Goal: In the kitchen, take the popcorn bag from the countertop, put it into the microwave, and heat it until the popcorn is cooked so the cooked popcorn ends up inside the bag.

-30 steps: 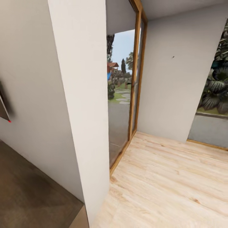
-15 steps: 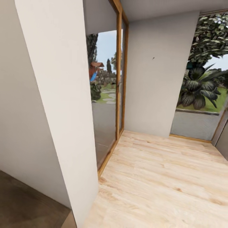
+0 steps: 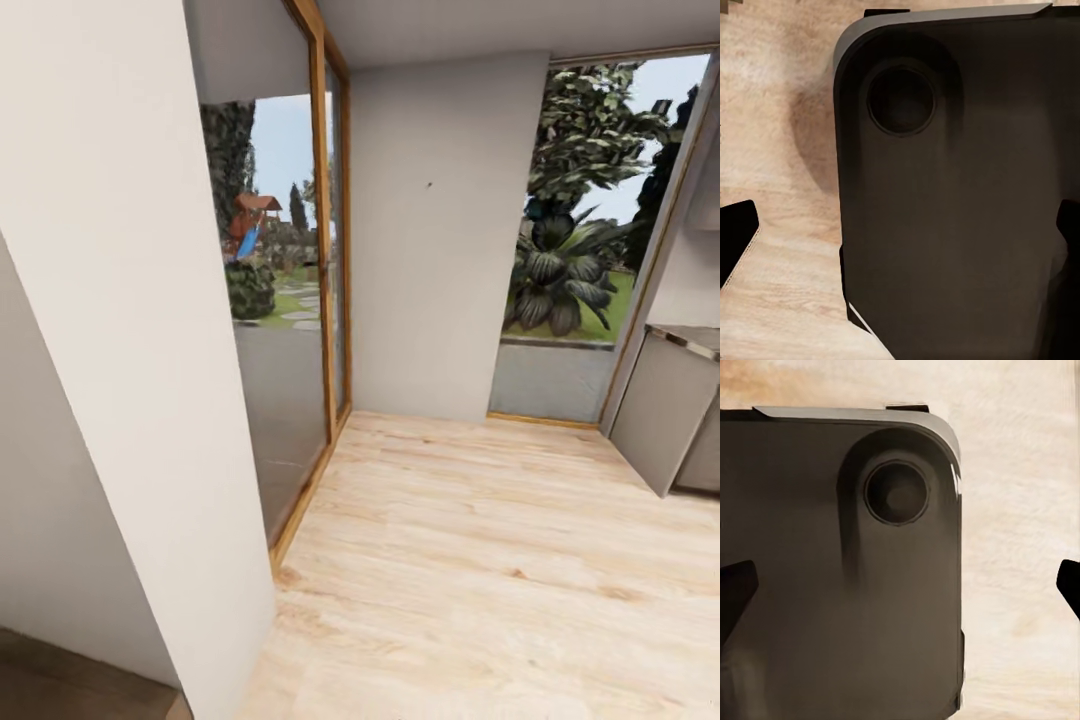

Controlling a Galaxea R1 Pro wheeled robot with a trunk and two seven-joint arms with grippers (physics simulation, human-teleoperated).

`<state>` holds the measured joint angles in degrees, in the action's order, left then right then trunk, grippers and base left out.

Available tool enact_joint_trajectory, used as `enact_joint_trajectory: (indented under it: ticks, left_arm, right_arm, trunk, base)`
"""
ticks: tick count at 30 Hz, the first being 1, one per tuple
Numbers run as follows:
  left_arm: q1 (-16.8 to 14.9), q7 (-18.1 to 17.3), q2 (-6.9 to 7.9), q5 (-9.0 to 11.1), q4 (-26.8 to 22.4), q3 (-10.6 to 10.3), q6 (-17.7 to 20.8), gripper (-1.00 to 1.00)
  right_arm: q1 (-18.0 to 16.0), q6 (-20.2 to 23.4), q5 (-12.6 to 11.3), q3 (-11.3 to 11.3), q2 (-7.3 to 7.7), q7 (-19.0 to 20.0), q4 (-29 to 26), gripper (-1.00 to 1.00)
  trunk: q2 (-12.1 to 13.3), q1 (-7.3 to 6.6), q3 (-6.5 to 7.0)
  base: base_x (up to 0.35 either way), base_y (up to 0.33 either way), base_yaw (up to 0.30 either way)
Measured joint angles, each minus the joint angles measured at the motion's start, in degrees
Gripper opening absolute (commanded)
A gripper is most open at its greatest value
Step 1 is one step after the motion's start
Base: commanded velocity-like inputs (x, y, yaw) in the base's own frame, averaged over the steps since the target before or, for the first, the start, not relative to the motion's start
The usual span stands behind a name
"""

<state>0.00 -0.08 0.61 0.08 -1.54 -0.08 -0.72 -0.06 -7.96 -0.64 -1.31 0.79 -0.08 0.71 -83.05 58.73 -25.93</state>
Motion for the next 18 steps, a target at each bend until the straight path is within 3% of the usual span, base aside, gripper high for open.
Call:
enact_joint_trajectory:
  ticks: [18]
  left_arm:
    - [0.0,0.0,0.00,0.0,0.0,0.0,0.0,1.00]
  right_arm:
    - [0.0,-0.6,0.0,-0.1,0.09,0.1,0.0,1.00]
  trunk:
    - [0.0,0.00,0.00]
  base:
    - [0.000,0.000,-0.295]
